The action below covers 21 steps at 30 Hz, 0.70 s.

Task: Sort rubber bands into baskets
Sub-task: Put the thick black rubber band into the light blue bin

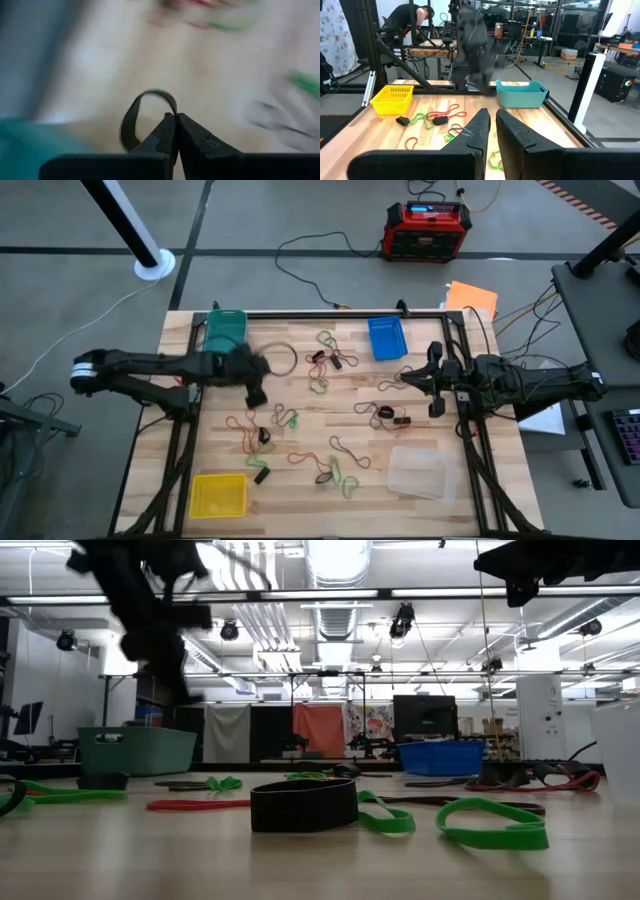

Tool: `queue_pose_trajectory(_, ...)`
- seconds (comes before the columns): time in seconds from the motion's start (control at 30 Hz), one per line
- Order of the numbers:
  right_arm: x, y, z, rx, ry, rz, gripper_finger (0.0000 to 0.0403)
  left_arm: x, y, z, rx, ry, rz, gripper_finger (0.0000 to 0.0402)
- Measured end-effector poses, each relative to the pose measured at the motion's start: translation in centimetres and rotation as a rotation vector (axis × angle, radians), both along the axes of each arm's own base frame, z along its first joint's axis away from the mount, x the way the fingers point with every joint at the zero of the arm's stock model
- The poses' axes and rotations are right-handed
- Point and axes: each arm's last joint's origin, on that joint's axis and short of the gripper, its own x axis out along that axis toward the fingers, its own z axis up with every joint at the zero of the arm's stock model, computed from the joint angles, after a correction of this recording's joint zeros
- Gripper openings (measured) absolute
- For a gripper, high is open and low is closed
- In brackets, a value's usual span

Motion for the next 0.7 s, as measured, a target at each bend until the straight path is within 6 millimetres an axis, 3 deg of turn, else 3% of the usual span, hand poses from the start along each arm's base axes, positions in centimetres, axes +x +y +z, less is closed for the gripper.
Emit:
queue_pose_trajectory(0.13, 0.0, 0.0, 0.1, -0.019, -0.014, 0.001, 0.0028, -1.4, 3.9, 3.8, 0.106, 0.011, 0.212, 0.0000)
queue_pose_trajectory(0.3, 0.0, 0.0, 0.5, -0.034, -0.054, 0.002, 0.0028, -4.9, 10.2, 5.7, -0.051, -0.056, 0.485, 0.0000)
queue_pose_trajectory(0.43, 0.0, 0.0, 0.5, -0.035, -0.055, 0.002, 0.0028, -8.1, 14.4, 4.4, -0.282, -0.126, 0.566, 0.0000)
queue_pose_trajectory(0.53, 0.0, 0.0, 0.5, -0.024, -0.053, 0.003, 0.0028, -9.7, 16.2, 2.8, -0.345, -0.100, 0.627, 0.0000)
queue_pose_trajectory(0.7, 0.0, 0.0, 0.5, -0.010, -0.050, 0.002, 0.0028, -9.2, 17.3, 1.6, -0.361, -0.085, 0.608, 0.0000)
